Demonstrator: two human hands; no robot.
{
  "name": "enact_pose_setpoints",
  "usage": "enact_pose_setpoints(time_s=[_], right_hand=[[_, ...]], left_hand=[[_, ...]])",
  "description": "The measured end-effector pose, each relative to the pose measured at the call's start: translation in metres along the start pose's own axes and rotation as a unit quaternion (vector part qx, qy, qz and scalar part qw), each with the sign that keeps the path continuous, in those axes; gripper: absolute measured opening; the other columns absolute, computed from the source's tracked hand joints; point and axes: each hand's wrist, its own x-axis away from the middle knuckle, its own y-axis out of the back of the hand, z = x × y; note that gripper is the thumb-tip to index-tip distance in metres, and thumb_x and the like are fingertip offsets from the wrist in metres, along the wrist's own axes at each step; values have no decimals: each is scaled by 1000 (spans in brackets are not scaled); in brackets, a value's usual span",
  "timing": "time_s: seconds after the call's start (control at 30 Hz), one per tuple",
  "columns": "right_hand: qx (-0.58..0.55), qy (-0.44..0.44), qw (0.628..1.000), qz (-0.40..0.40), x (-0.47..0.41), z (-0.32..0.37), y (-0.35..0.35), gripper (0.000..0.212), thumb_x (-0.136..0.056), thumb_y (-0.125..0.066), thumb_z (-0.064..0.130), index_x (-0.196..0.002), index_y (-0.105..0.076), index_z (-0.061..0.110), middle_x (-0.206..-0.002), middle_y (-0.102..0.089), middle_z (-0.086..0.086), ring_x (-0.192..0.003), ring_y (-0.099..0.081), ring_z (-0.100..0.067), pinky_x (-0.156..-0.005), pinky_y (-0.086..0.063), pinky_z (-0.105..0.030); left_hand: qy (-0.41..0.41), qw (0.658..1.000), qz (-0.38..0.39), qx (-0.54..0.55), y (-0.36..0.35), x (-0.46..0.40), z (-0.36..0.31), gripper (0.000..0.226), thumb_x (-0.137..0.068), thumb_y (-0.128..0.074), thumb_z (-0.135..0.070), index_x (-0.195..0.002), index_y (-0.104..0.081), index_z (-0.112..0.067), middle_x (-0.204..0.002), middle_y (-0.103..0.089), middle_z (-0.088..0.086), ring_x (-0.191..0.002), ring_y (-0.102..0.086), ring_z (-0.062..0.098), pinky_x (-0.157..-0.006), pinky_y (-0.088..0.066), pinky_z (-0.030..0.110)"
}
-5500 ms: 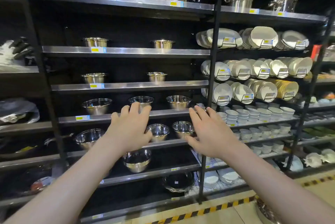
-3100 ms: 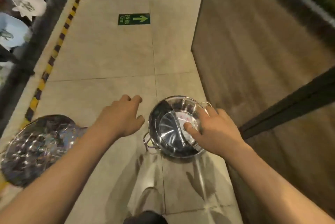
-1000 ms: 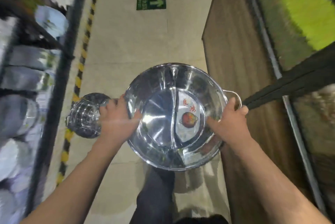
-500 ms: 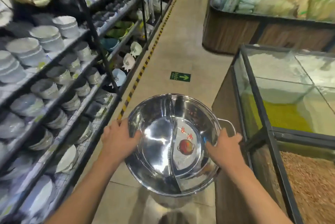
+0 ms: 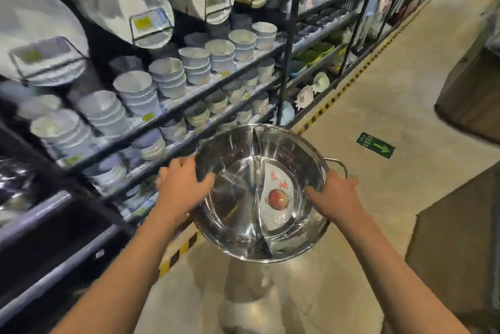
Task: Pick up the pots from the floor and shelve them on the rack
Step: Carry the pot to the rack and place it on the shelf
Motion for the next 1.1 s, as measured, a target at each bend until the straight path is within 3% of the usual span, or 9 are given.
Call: enact_pose_setpoints(time_s=[0.07, 0.27, 0.43, 0.5, 0.6, 0.7, 0.77, 0.9, 1.1], right_hand=[[-1, 53, 998, 26, -12, 25, -10, 46, -89, -56, 44, -125, -56, 15, -106, -57, -15, -119, -45, -44, -85, -29, -38], [16, 198, 973, 119, -21, 97, -42, 55, -88, -59, 51, -125, -58, 12, -116, -63, -21, -120, -50, -41, -100, -35, -38], [36, 292, 937, 191, 12, 157, -73, 55, -89, -65, 47, -122, -53, 5, -133, -47, -26, -82, -46, -30, -81, -42, -38], [46, 338, 913, 226, 35, 180, -92, 50, -90, -63, 46, -123, -56, 10, -137, -44, -26, -87, -45, -30, -80, -36, -36], [84, 408, 870, 264, 79, 210, -119, 48, -91, -59, 49, -123, -58, 14, -129, -52, -24, -109, -52, -36, -79, -24, -34], [97, 453, 842, 278, 139, 237, -142, 53, -92, -59, 51, -123, -56, 8, -124, -55, -24, -118, -48, -41, -89, -32, -38], [119, 489, 817, 283, 182, 253, -157, 53, -92, -57, 53, -121, -58, 8, -121, -57, -24, -115, -49, -41, -95, -33, -40], [136, 530, 775, 316, 273, 283, -188, 51, -91, -55, 56, -123, -59, 16, -126, -53, -20, -101, -53, -36, -81, -24, -34], [155, 577, 720, 352, 404, 314, -234, 48, -90, -55, 54, -121, -60, 18, -133, -49, -25, -93, -55, -26, -80, -26, -33]], left_hand=[[48, 999, -17, 0, 10, 13, 25, 65, -85, -50, -64, -130, -53, -17, -130, -52, 17, -120, -47, 44, -97, -42, 50], [226, 971, -82, 8, 34, 97, 78, 56, -86, -51, -61, -126, -55, -21, -124, -52, 16, -112, -47, 46, -92, -44, 51], [359, 924, -129, 25, 41, 187, 117, 54, -86, -55, -57, -122, -57, -18, -123, -55, 18, -115, -48, 46, -96, -42, 51], [410, 897, -164, 37, 45, 229, 132, 56, -86, -55, -58, -126, -56, -18, -126, -53, 18, -118, -46, 47, -97, -41, 52], [458, 871, -175, 24, 52, 291, 154, 63, -86, -47, -61, -128, -56, -16, -121, -59, 18, -117, -48, 42, -97, -39, 49], [500, 845, -190, 16, 56, 355, 180, 59, -85, -45, -61, -121, -59, -16, -111, -64, 16, -113, -52, 38, -94, -43, 46], [534, 820, -205, 20, 56, 400, 198, 58, -88, -49, -60, -127, -57, -18, -117, -63, 17, -115, -52, 40, -96, -43, 47], [584, 776, -238, 24, 59, 489, 231, 64, -86, -48, -64, -134, -55, -21, -119, -59, 20, -113, -52, 43, -94, -43, 48], [638, 731, -242, 9, 70, 606, 291, 56, -87, -49, -59, -114, -58, -11, -106, -61, 19, -104, -55, 43, -89, -45, 47]])
